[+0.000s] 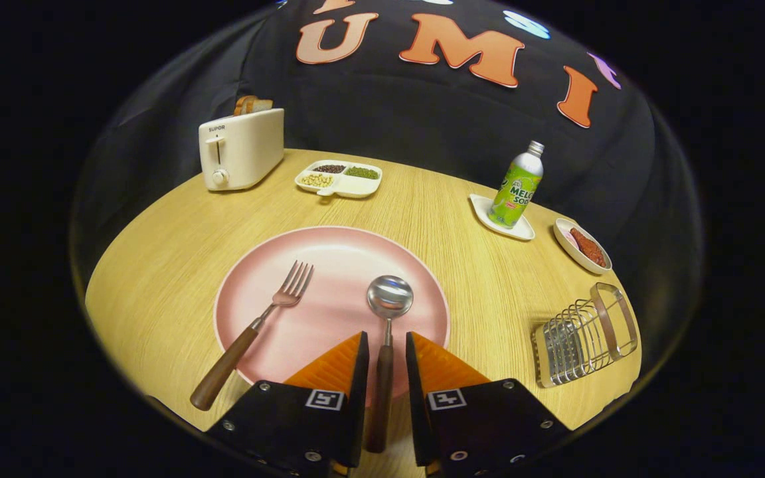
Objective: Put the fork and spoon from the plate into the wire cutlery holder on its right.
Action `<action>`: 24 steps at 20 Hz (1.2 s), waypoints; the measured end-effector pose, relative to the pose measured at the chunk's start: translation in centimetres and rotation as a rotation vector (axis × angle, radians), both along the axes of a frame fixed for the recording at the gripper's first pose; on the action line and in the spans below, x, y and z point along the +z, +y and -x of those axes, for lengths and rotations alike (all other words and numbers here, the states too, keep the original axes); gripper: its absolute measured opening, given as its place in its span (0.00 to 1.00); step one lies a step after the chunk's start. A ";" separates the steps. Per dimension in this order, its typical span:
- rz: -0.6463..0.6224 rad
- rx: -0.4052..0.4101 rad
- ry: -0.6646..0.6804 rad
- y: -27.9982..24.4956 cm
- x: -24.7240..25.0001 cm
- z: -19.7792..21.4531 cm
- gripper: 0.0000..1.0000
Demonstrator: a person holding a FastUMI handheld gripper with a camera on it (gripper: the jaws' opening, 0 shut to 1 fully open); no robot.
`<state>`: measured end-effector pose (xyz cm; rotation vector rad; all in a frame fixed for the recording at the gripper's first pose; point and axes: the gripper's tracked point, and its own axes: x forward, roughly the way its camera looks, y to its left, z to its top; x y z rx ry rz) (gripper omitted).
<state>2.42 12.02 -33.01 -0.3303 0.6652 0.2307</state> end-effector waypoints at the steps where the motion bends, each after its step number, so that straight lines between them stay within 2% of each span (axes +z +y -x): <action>1: 0.007 -0.004 0.006 -0.1 -0.3 -0.1 0.31; 5: 0.016 -0.004 0.021 0.1 -1.0 -0.2 0.31; 6: 0.016 -0.011 0.017 0.0 -0.8 -0.3 0.18; 8: -0.022 -0.025 0.039 0.2 -0.8 -0.1 0.09; 10: -0.075 -0.040 0.075 0.5 -0.7 0.2 0.05; 16: -0.107 -0.039 0.100 -0.8 3.0 0.9 0.04; 24: -0.061 -0.067 0.127 -7.6 10.4 1.1 0.04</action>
